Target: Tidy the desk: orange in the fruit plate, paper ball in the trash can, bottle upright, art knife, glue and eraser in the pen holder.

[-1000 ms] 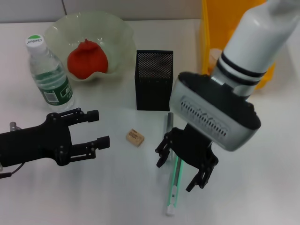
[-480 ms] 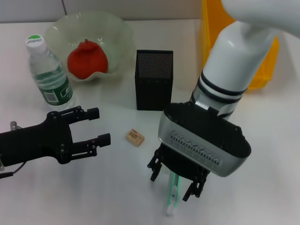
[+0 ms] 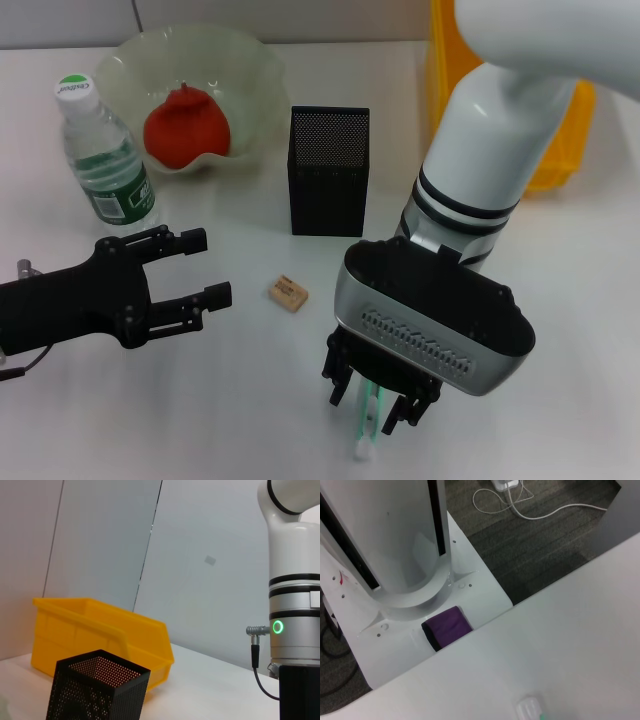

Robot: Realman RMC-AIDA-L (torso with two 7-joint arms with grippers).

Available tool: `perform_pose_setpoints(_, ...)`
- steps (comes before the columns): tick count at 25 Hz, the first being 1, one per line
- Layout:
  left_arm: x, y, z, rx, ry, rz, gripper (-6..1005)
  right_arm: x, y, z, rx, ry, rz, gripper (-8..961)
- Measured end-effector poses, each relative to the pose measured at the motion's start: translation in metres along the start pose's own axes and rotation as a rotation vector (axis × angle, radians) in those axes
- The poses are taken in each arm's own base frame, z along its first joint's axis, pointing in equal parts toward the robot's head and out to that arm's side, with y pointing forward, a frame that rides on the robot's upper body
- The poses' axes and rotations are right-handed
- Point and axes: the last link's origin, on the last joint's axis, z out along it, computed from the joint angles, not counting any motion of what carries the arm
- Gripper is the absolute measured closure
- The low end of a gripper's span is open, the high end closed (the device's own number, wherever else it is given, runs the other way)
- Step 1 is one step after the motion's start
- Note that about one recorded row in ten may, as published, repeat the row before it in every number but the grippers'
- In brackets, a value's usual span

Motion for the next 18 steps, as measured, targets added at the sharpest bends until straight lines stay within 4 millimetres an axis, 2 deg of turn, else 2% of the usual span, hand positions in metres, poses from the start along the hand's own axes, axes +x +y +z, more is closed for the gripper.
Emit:
perform_pose_setpoints(1,0.0,0.0,0.0,0.0,0.0,-0.001,227,0.0,0.0,0.001,-0.002,0.0,-0.001,358)
perform_pose_setpoints(12,-0.005,0.004,-0.001,0.01,0.002,-0.007,227,0.0,0.004,0.007,-0.013,0.002,-0.005,410)
perform_pose_setpoints(18,-0.007,0.005,0.0,0.013,0.007,-0.008,227,-0.001,0.004,0.013,-0.013,0.013,-0.014,470)
